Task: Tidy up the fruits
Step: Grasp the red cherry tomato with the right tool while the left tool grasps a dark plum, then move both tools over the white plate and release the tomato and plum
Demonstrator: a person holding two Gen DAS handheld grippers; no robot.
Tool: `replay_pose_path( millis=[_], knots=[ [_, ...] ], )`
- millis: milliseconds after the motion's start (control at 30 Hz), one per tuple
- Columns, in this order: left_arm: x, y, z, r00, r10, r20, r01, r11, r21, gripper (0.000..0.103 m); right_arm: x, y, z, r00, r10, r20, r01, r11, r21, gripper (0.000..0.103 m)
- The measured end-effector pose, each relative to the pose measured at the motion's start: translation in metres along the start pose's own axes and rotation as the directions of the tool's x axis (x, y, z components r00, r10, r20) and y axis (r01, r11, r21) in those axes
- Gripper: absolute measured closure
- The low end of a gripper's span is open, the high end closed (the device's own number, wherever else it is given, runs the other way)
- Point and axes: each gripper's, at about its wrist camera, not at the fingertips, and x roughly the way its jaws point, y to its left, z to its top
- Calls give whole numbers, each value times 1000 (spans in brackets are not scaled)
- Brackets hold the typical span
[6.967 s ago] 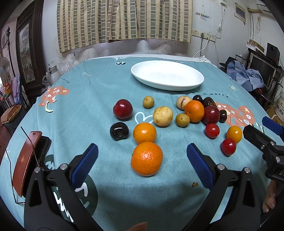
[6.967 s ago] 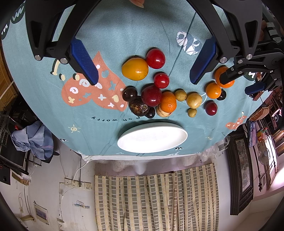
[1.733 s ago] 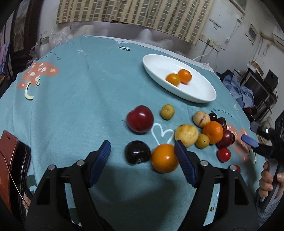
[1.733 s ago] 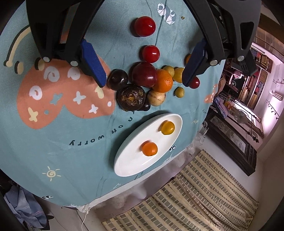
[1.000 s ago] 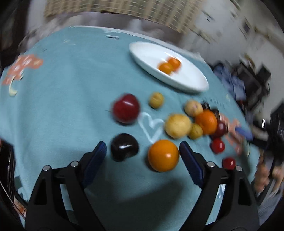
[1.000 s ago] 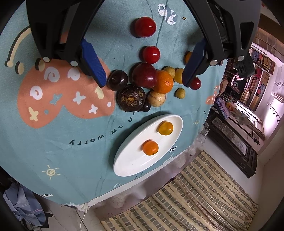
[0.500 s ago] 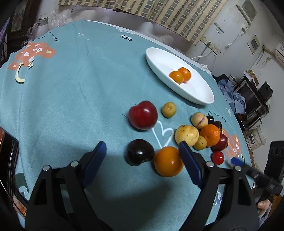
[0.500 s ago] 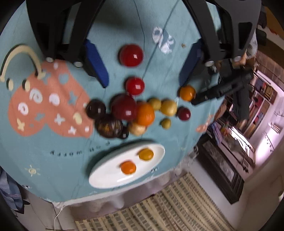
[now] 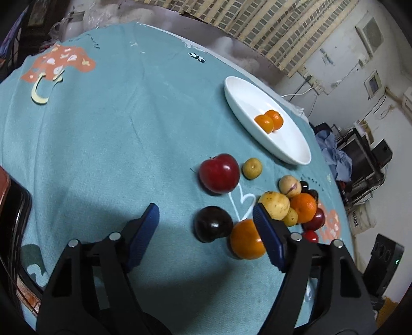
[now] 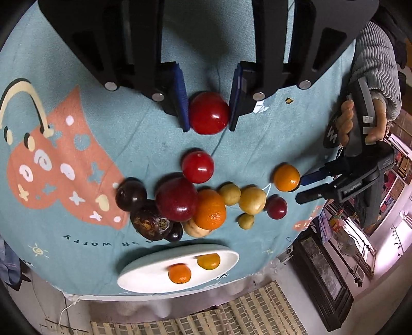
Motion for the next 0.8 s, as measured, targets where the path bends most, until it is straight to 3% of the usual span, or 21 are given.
replay_pose_path(
  millis=[167, 233, 300, 333, 433, 533, 633, 667, 733, 800],
  knots=[
    [3, -9, -4, 1000, 16, -15, -15, 999, 47, 30, -2, -3, 1, 1000, 14, 0, -14, 1000, 13, 73],
    [4, -11, -5, 999, -14, -29, 16, 999, 45, 31, -1, -3, 1, 1000, 17, 0, -17, 1000, 15, 73],
    [8, -17, -7, 994, -94, -59, 97, 994, 46, 47, -2, -3, 1, 1000, 18, 0, -18, 1000, 18, 73],
    [12, -24, -10, 987, -136, -87, 141, 988, 59, 47, -2, -3, 2, 1000, 20, 0, -20, 1000, 21, 73],
    [20, -38, -11, 985, -136, -109, 149, 981, 122, 50, -2, -4, 1, 1000, 24, 1, -24, 999, 26, 73],
    [26, -28, -8, 975, -182, -130, 191, 979, 65, 53, -3, -4, 1, 1000, 26, 1, -26, 999, 28, 73],
    [24, -3, 3, 978, -180, -105, 175, 983, -60, 55, -3, -4, 1, 1000, 27, 1, -27, 999, 28, 73],
    [27, 4, 6, 969, -217, -115, 205, 973, -101, 55, -3, -4, 1, 1000, 28, 1, -28, 999, 29, 73],
    [30, 4, 9, 968, -219, -124, 207, 973, -105, 55, -3, -5, 1, 1000, 29, 1, -29, 999, 30, 73],
    [31, -5, 8, 976, -173, -131, 168, 984, -51, 55, -3, -5, 1, 1000, 30, 1, -30, 999, 32, 73]
  ],
)
